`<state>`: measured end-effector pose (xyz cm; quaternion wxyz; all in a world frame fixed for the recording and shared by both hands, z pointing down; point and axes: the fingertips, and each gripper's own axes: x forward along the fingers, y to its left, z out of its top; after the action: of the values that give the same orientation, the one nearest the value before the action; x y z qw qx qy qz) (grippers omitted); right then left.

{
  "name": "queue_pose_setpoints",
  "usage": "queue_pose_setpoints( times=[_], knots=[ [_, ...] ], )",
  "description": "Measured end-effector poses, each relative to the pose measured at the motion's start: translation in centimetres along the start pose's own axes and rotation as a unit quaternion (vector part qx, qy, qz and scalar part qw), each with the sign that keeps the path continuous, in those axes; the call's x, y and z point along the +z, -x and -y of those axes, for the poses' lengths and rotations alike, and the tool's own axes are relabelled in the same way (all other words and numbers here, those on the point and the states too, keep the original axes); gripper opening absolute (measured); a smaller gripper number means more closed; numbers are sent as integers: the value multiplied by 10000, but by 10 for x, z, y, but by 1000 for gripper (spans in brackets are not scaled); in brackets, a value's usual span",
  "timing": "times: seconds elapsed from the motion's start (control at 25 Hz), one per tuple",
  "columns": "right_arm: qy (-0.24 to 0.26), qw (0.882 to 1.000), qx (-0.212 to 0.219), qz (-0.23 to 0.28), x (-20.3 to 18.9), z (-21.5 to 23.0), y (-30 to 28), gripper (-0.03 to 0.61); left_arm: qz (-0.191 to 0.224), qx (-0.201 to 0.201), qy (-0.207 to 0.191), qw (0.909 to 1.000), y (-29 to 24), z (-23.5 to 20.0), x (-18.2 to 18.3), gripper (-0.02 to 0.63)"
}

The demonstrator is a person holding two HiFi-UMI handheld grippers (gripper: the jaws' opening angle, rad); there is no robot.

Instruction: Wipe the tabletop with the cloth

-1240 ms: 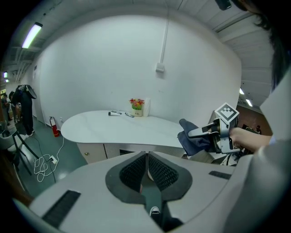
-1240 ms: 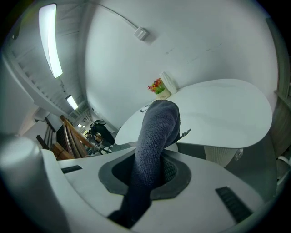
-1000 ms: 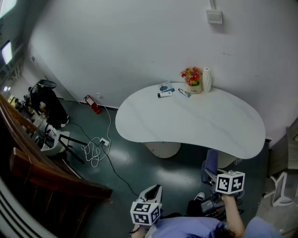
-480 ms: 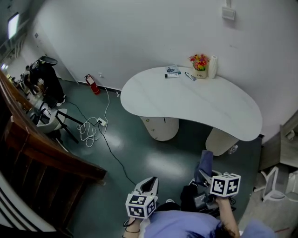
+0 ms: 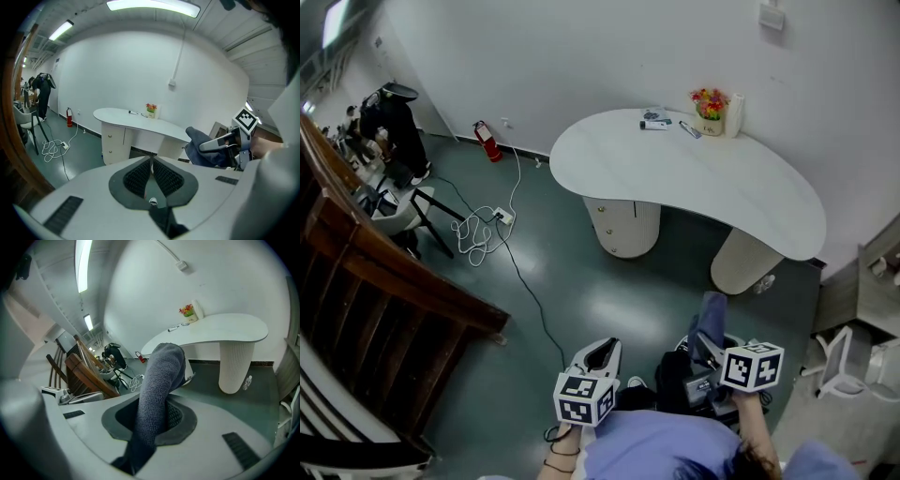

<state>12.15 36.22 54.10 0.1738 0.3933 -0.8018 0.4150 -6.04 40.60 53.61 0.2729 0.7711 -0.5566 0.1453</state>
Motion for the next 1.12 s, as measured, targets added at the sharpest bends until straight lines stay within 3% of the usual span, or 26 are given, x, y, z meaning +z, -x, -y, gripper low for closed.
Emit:
queue_pose_setpoints(
  times=[0.32, 1.12],
  knots=[
    [503, 9983, 129, -247, -22, -19, -6, 69, 35, 114, 206, 9997, 23, -7, -22, 23],
    [196, 9998, 41, -39, -24, -2, 13, 69, -61, -84, -70, 9999, 20, 13, -25, 23]
  ],
)
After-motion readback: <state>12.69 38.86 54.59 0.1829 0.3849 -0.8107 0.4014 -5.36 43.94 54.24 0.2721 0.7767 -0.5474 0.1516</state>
